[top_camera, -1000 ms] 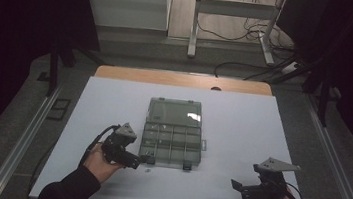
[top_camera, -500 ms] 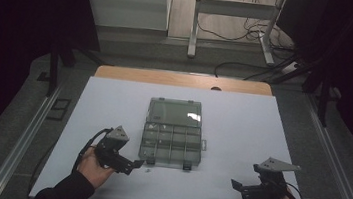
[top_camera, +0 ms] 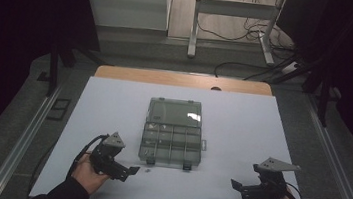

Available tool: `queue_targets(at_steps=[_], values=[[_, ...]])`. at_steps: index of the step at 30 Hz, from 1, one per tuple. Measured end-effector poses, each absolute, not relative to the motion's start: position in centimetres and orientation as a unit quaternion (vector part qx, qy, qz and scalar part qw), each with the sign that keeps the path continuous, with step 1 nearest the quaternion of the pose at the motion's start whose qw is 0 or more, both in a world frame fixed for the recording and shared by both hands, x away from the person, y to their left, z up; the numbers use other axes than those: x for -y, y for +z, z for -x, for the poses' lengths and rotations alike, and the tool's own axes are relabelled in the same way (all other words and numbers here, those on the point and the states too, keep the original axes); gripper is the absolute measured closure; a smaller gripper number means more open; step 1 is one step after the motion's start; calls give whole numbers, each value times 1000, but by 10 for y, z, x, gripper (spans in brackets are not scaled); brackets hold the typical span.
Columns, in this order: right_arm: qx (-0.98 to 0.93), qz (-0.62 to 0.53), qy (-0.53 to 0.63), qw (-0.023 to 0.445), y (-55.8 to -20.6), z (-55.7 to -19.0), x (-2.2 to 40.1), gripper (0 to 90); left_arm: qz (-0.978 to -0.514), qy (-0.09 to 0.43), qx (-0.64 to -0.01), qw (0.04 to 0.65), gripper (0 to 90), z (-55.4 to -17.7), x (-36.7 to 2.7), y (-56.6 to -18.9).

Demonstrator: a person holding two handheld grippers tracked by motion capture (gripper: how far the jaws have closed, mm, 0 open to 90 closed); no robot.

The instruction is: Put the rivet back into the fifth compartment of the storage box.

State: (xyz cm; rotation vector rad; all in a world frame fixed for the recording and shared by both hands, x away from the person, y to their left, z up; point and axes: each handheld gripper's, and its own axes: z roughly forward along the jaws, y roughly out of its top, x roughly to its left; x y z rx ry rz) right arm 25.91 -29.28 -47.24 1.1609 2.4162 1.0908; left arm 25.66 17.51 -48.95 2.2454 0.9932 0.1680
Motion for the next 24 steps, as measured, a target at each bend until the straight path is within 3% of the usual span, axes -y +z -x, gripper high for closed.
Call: queue_targets(at_steps=[10, 24], values=[[-829, -397, 374, 123, -472, -259, 293, 3, -878, 75, -367, 297, 46, -253, -161, -494], [-830, -396, 373, 123, -473, -259, 292, 5, -894, 49, -335, 294, 427, -253, -145, -499]])
